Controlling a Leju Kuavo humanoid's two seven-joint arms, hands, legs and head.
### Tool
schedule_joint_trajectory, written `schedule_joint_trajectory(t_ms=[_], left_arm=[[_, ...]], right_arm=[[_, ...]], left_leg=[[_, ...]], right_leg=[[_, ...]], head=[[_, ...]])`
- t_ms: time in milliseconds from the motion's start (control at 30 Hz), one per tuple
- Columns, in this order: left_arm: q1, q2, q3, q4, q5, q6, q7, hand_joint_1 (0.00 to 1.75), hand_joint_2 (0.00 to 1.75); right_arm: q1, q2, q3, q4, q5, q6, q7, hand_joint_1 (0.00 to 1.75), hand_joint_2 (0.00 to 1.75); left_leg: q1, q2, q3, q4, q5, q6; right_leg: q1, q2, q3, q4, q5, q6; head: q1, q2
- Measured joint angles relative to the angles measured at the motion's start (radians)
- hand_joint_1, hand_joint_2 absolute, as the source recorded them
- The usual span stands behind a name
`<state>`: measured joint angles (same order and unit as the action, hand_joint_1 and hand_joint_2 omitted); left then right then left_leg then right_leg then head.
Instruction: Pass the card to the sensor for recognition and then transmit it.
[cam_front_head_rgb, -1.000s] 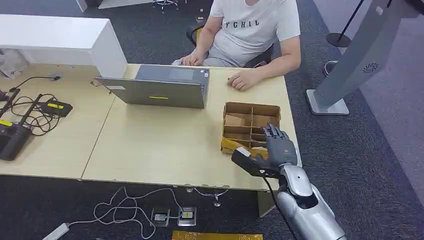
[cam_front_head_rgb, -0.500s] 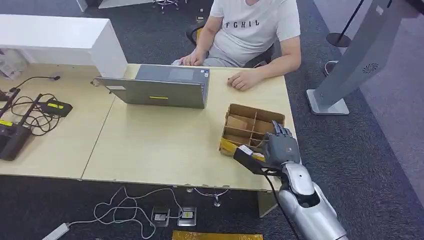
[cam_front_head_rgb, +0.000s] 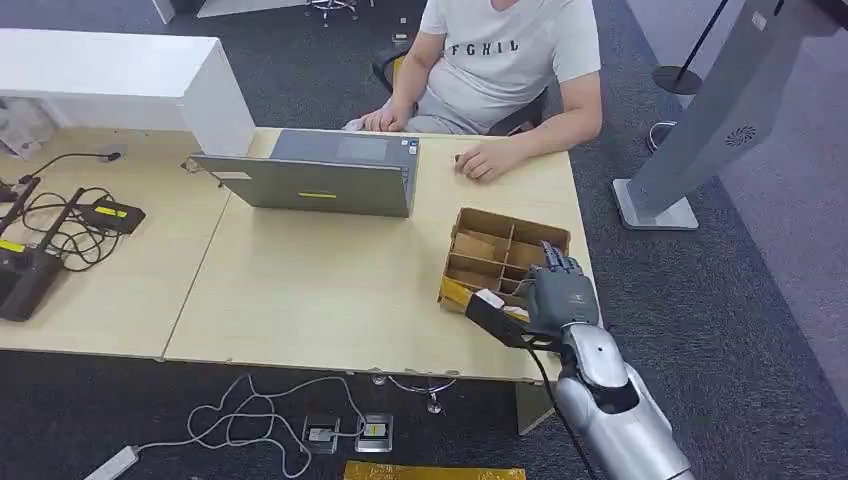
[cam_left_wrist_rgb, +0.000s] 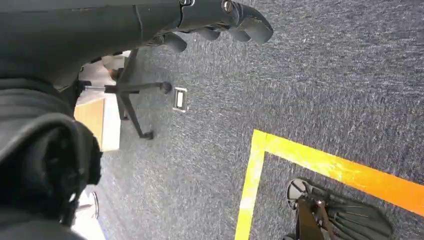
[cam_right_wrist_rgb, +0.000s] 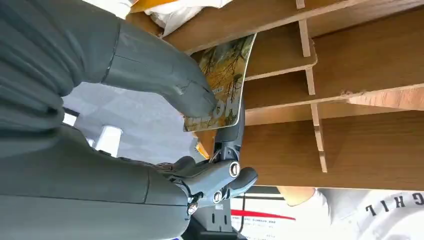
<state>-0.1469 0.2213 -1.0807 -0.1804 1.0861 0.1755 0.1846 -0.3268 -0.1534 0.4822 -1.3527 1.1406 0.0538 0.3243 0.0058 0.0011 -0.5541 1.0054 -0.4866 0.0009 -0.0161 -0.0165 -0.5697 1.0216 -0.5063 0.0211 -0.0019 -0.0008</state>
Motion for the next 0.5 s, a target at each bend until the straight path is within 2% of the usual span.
schedule_joint_trajectory(t_ms=[367,500], left_arm=[[0.0,0.001,-0.002,0.0,-0.001,-0.008,0.0,0.0,0.0],[0.0,0.003,-0.004,0.0,-0.002,-0.011,-0.006,0.0,0.0]], right_arm=[[0.003,0.002,-0.008,-0.005,-0.007,-0.001,0.0,1.75,1.75],[0.005,0.002,-0.023,-0.033,-0.014,-0.035,-0.016,1.75,1.75]], left_leg=[[0.0,0.0,0.0,0.0,0.0,0.0],[0.0,0.0,0.0,0.0,0.0,0.0]], right_leg=[[0.0,0.0,0.0,0.0,0.0,0.0],[0.0,0.0,0.0,0.0,0.0,0.0]], head=[[0.0,0.0],[0.0,0.0]])
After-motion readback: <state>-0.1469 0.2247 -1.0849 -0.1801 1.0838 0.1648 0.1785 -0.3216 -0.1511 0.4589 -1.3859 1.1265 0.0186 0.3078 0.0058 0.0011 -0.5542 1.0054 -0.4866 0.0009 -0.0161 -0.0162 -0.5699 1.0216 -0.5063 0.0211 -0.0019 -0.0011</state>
